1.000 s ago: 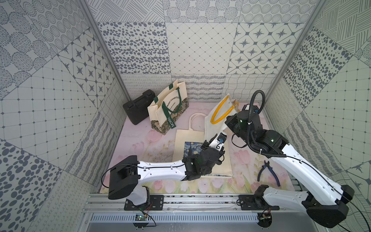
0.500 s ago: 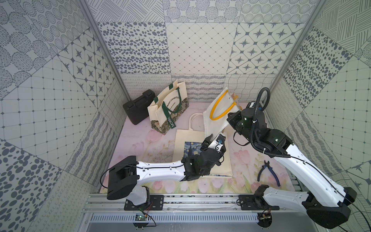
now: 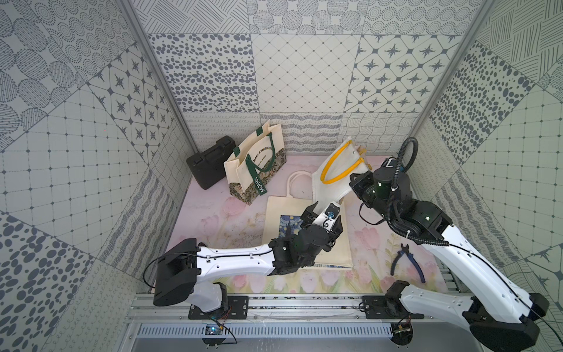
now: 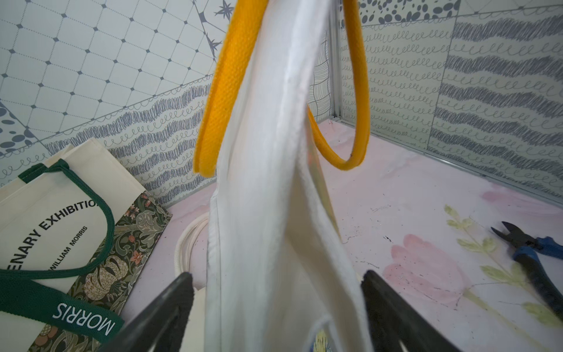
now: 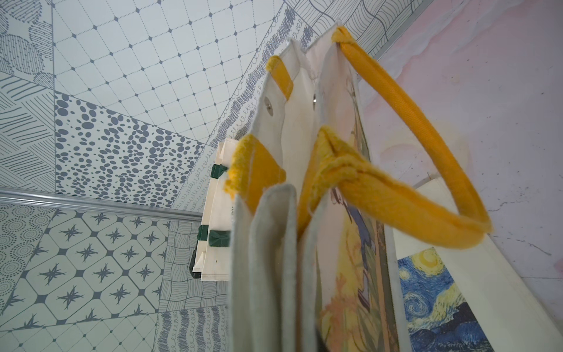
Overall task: Put away the canvas bag
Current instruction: Press the canvas bag.
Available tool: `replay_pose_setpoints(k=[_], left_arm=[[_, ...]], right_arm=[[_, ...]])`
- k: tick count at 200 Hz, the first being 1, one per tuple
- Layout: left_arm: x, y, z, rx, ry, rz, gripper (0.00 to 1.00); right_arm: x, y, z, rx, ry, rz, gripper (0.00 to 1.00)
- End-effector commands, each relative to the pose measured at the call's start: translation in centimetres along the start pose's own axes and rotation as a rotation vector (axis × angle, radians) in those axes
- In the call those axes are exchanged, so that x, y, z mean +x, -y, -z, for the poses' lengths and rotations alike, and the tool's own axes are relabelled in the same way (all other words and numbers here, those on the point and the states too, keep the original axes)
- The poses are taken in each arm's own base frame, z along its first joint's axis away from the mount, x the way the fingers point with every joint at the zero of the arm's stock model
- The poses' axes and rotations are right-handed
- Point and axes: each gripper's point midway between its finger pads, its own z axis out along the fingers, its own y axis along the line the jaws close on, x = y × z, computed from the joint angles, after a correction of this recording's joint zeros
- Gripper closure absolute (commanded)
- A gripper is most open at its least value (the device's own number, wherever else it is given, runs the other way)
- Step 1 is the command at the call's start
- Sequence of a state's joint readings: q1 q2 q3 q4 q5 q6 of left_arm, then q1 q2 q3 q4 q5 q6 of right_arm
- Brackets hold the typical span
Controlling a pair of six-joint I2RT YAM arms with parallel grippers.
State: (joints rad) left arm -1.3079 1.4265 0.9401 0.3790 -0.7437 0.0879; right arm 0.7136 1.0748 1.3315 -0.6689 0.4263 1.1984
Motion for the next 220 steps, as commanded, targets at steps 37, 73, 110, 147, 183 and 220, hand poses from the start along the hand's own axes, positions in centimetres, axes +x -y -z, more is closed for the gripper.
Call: replay_pose_setpoints(k=[37, 73, 110, 147, 183, 220], left_arm=[[-0.8, 1.4, 1.4, 0.139, 0.074, -0.115, 0.01], [-0.3, 1.0, 0.3, 0.090, 0.041, -0.135, 0.01], [1.2, 0.0, -0.8, 0.043, -0.005, -0.122, 0.01], [1.2, -1.5, 0.1, 0.062, 0.018, -0.028, 0.66], [-0.4, -1.7, 2.1, 0.157, 0.068, 0.035, 1.00], [-0.8, 0.1, 4.5, 0.365, 0.044, 0.124, 1.00]], right_arm=[[-0.7, -1.7, 0.9, -0.103, 0.014, -0.065, 1.00], [-0.1, -2.1, 0.9, -0.132, -0.020, -0.107, 1.00], [-1.0, -3.4, 2.5, -0.181, -0.021, -0.136, 1.00], [-1.6, -3.7, 3.5, -0.188, -0.015, -0.115, 1.00], [0.2, -4.3, 2.3, -0.201, -0.088, -0.050, 1.00], [0.8, -4.8, 2.1, -0.179, -0.114, 0.110, 1.00]])
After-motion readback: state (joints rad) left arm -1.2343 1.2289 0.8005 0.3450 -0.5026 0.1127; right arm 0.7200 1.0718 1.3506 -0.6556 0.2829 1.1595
